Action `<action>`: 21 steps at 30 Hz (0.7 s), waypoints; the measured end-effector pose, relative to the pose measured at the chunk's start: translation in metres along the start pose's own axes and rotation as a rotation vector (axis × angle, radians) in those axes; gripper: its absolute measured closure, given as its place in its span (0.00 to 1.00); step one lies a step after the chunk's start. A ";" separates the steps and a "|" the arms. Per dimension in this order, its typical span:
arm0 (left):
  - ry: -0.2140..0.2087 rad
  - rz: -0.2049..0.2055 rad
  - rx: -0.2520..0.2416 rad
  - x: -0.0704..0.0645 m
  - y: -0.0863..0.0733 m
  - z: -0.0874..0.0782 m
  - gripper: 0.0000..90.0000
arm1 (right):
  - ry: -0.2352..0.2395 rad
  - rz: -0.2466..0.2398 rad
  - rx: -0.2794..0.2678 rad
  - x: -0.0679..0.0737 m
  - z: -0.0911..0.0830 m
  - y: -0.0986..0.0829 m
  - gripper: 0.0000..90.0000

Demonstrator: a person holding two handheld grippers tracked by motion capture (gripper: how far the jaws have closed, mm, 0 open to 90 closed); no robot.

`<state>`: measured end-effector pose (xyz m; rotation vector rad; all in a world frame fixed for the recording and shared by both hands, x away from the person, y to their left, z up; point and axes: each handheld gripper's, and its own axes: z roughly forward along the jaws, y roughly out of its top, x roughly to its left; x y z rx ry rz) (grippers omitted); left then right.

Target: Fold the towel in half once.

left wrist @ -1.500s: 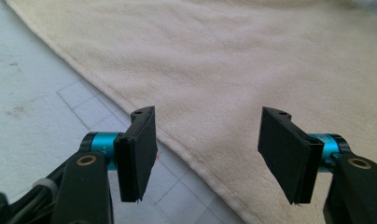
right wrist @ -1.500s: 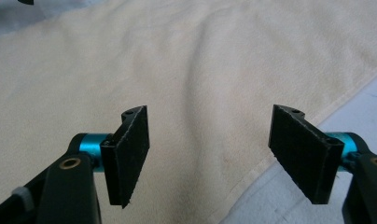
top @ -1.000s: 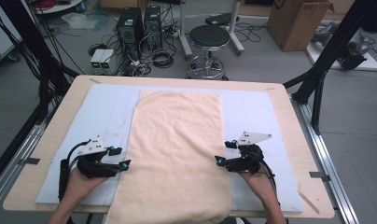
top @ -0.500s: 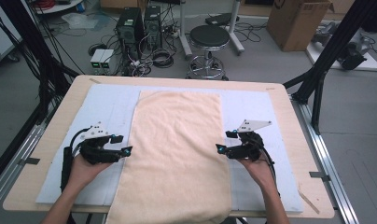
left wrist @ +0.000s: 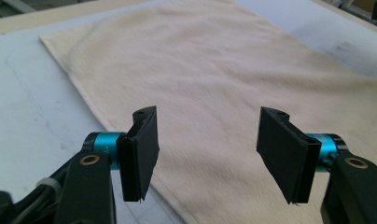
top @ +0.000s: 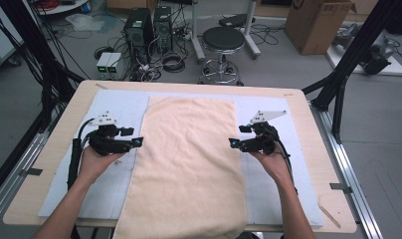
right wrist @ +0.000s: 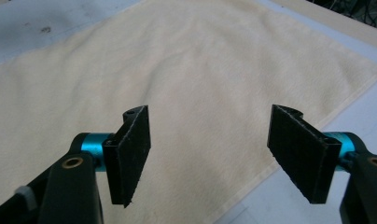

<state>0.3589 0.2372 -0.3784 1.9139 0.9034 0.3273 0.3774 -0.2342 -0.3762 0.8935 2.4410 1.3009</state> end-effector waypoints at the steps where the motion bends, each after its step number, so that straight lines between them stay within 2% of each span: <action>1: 0.005 0.003 -0.001 0.001 0.004 0.001 0.44 | -0.007 -0.006 -0.012 -0.001 0.001 0.003 0.33; 4: 0.012 0.000 -0.017 0.004 0.015 0.004 0.44 | -0.012 -0.004 -0.006 -0.005 0.004 0.012 0.33; 6: 0.022 0.003 -0.007 0.007 0.022 0.008 0.44 | -0.023 -0.012 -0.016 -0.008 0.005 0.016 0.33; 10: 0.044 0.008 0.007 0.014 0.034 0.017 0.45 | -0.039 0.000 -0.003 -0.019 0.009 0.026 0.33; 15: 0.069 0.006 0.023 0.022 0.048 0.029 0.45 | -0.057 0.018 -0.017 -0.033 0.012 0.040 0.33; 21: 0.094 -0.029 0.011 0.035 0.048 0.041 0.47 | -0.079 0.056 0.009 -0.049 0.026 0.041 0.33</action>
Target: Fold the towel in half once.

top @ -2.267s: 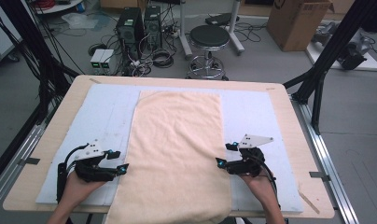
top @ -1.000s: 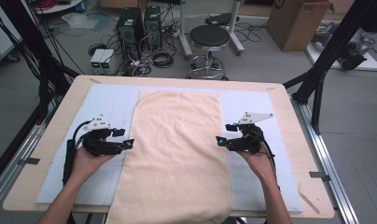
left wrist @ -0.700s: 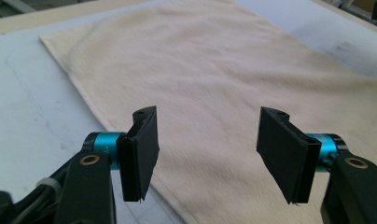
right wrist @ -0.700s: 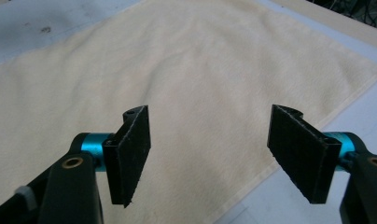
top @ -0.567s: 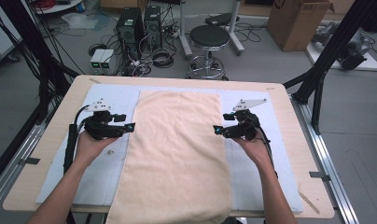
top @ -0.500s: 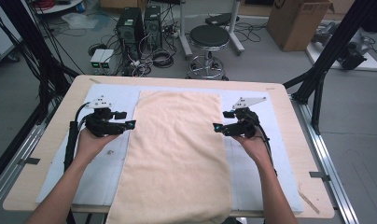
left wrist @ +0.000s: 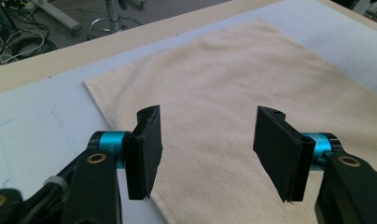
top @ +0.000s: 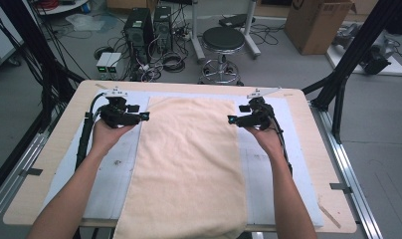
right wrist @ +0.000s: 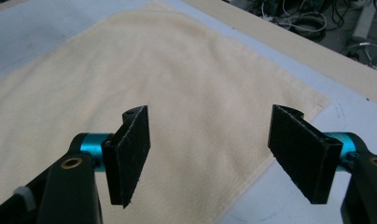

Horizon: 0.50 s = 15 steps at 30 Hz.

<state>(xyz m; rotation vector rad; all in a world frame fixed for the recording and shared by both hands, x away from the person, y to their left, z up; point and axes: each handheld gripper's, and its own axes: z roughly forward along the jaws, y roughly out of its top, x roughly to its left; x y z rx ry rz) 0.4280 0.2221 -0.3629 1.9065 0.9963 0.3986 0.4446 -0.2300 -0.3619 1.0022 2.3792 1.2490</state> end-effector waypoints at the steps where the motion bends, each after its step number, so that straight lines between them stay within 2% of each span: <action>1: 0.005 -0.002 0.003 0.001 -0.001 0.003 0.47 | -0.004 0.003 0.010 -0.002 0.003 -0.001 0.32; 4: 0.008 -0.015 0.019 0.006 -0.006 0.010 0.47 | -0.010 0.022 0.041 -0.007 0.015 -0.006 0.32; 6: -0.004 -0.039 0.009 0.009 -0.010 0.015 0.47 | -0.007 0.031 0.054 -0.009 0.022 -0.009 0.33; 7: -0.008 -0.064 -0.003 0.010 -0.012 0.017 0.49 | -0.006 0.038 0.062 -0.010 0.026 -0.010 0.33; 9: -0.005 -0.084 0.009 0.013 -0.017 0.023 0.48 | -0.001 0.057 0.075 -0.012 0.031 -0.013 0.32; 12: 0.023 -0.070 0.051 0.013 -0.022 0.032 0.48 | -0.005 0.077 0.099 -0.015 0.040 -0.018 0.32; 15: 0.022 -0.067 0.069 0.012 -0.027 0.039 0.48 | -0.013 0.089 0.114 -0.018 0.045 -0.021 0.32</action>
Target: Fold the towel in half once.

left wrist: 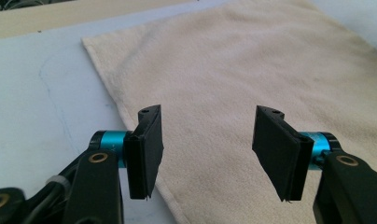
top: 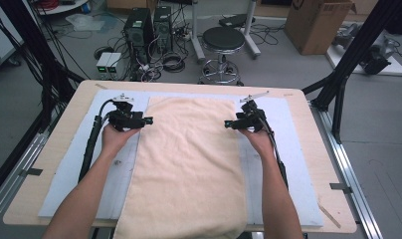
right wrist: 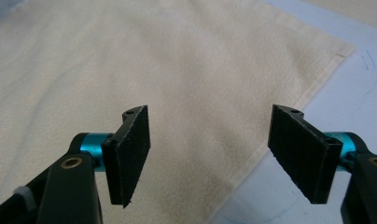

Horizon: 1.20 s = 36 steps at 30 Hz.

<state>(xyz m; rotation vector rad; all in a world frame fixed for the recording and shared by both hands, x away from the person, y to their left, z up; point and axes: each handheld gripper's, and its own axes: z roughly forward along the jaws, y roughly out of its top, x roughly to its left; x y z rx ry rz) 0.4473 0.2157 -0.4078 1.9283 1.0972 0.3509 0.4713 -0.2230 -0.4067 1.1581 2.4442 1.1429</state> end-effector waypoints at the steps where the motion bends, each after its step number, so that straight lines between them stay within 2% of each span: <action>1: 0.000 -0.006 0.007 -0.001 -0.002 0.003 0.48 | 0.003 0.010 0.009 -0.001 0.001 -0.001 0.32; 3: -0.004 -0.024 0.028 0.000 -0.005 0.008 0.48 | 0.000 0.016 0.008 -0.002 0.003 -0.002 0.32; 4: -0.003 -0.024 0.036 0.000 -0.006 0.011 0.48 | -0.003 0.028 0.010 -0.002 0.003 -0.002 0.32; 8: 0.004 -0.010 0.056 -0.002 -0.012 0.018 0.48 | -0.021 0.022 0.012 -0.002 0.006 -0.003 0.33; 10: 0.017 0.004 0.048 -0.004 -0.014 0.019 0.48 | -0.028 0.013 0.027 -0.002 0.008 -0.004 0.33; 13: 0.009 -0.018 0.030 -0.004 -0.016 0.019 0.48 | -0.028 0.032 0.050 -0.003 0.012 -0.006 0.33; 15: 0.021 -0.012 0.034 -0.002 -0.016 0.019 0.48 | -0.025 0.037 0.053 -0.005 0.015 -0.008 0.33; 18: 0.029 -0.029 0.025 0.000 -0.017 0.020 0.49 | -0.030 0.053 0.049 -0.005 0.017 -0.009 0.33; 21: 0.046 -0.004 0.049 0.000 -0.018 0.021 0.49 | -0.041 0.057 0.043 -0.005 0.020 -0.010 0.33; 26: 0.067 0.012 0.078 0.000 -0.021 0.026 0.52 | -0.054 0.042 0.065 -0.004 0.026 -0.011 0.36; 30: 0.069 0.006 0.076 0.001 -0.021 0.026 0.53 | -0.066 0.039 0.071 -0.004 0.028 -0.014 0.38; 33: 0.071 -0.016 0.069 0.001 -0.021 0.026 0.54 | -0.066 0.047 0.070 -0.003 0.027 -0.013 0.40; 36: 0.077 -0.010 0.068 0.000 -0.021 0.026 0.54 | -0.068 0.041 0.072 -0.002 0.028 -0.013 0.41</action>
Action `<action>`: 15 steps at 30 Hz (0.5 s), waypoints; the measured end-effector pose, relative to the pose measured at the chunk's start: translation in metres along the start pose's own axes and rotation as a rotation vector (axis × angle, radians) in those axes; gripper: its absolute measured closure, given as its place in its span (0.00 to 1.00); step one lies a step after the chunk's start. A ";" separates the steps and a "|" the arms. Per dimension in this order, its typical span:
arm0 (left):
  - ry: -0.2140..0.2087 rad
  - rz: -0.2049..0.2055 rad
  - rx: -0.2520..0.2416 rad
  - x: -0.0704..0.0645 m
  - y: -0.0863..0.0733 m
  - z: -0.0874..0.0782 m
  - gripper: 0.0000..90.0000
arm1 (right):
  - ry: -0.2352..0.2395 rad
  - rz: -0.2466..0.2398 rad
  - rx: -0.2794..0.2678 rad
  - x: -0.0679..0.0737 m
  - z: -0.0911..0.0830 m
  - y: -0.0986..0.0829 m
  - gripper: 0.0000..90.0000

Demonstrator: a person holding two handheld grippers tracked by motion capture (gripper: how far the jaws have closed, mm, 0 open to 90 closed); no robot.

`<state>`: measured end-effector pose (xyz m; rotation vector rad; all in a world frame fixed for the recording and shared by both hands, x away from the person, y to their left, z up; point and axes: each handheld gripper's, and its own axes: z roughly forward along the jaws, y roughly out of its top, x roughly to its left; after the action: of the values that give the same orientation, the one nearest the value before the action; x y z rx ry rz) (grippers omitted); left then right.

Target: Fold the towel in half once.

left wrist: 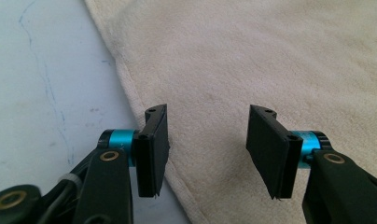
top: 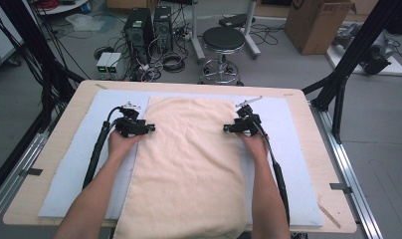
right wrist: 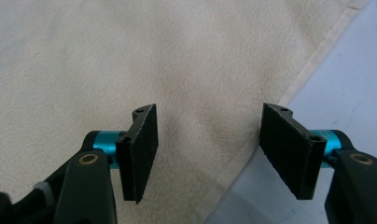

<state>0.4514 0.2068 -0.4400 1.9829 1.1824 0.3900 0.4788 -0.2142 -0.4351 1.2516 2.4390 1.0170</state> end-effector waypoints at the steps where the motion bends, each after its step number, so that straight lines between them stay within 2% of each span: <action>1: 0.004 0.002 -0.001 0.000 0.000 0.000 0.54 | -0.005 -0.007 0.000 0.001 0.000 0.000 0.42; 5: 0.023 -0.008 -0.017 0.000 0.001 -0.001 0.53 | -0.011 -0.012 -0.002 0.000 0.000 0.000 0.43; 8: 0.023 -0.012 -0.008 0.002 0.000 0.000 0.53 | -0.014 -0.014 0.002 -0.001 -0.002 0.000 0.45; 12: 0.040 -0.008 -0.010 0.000 -0.001 0.000 0.56 | -0.031 -0.032 0.008 0.000 0.000 -0.001 0.47; 15: 0.076 0.007 0.002 -0.003 0.000 0.001 0.61 | -0.049 -0.036 0.014 0.003 0.000 -0.001 0.47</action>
<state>0.4501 0.2036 -0.4402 1.9893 1.2233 0.4712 0.4764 -0.2121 -0.4356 1.2176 2.4263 0.9504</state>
